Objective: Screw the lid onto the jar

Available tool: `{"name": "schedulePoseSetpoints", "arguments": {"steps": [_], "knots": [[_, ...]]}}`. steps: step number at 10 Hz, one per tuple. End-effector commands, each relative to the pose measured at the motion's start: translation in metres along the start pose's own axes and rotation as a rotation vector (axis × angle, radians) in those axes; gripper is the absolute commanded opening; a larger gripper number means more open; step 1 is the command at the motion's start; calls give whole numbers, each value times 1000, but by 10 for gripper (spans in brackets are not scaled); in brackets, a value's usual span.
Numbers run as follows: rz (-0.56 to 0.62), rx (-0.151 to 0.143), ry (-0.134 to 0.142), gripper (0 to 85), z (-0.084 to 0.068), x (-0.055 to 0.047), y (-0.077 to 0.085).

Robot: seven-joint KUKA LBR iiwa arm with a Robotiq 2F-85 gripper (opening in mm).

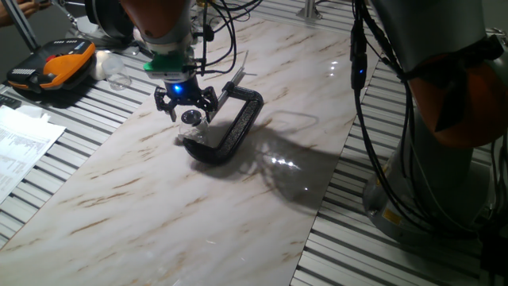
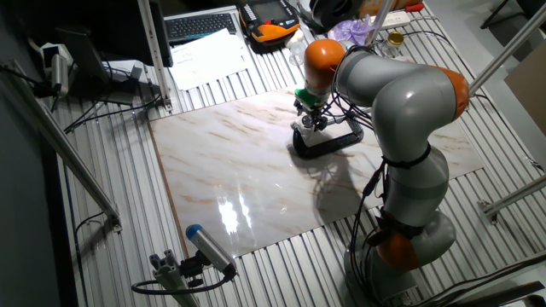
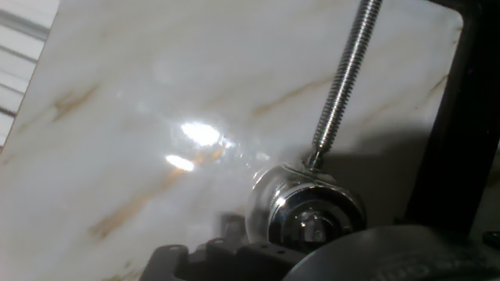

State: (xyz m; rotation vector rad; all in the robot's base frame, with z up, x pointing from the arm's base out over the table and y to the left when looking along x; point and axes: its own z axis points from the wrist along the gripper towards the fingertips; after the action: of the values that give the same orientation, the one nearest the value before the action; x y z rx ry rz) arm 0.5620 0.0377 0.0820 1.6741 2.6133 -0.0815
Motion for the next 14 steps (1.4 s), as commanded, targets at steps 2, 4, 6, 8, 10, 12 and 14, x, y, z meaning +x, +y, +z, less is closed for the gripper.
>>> {"name": "schedulePoseSetpoints", "arguments": {"steps": [2,4,6,8,10,12,14], "knots": [[-156,12,-30,850,-5,-2,-1],[-269,19,-36,850,-11,-3,-2],[-401,-22,-2,850,-21,-2,-5],[-620,-45,50,850,-32,1,-5],[-821,-53,86,680,-50,7,-4],[-1008,-24,71,510,-62,15,-7],[-1153,-24,37,340,-64,15,-7]]}}
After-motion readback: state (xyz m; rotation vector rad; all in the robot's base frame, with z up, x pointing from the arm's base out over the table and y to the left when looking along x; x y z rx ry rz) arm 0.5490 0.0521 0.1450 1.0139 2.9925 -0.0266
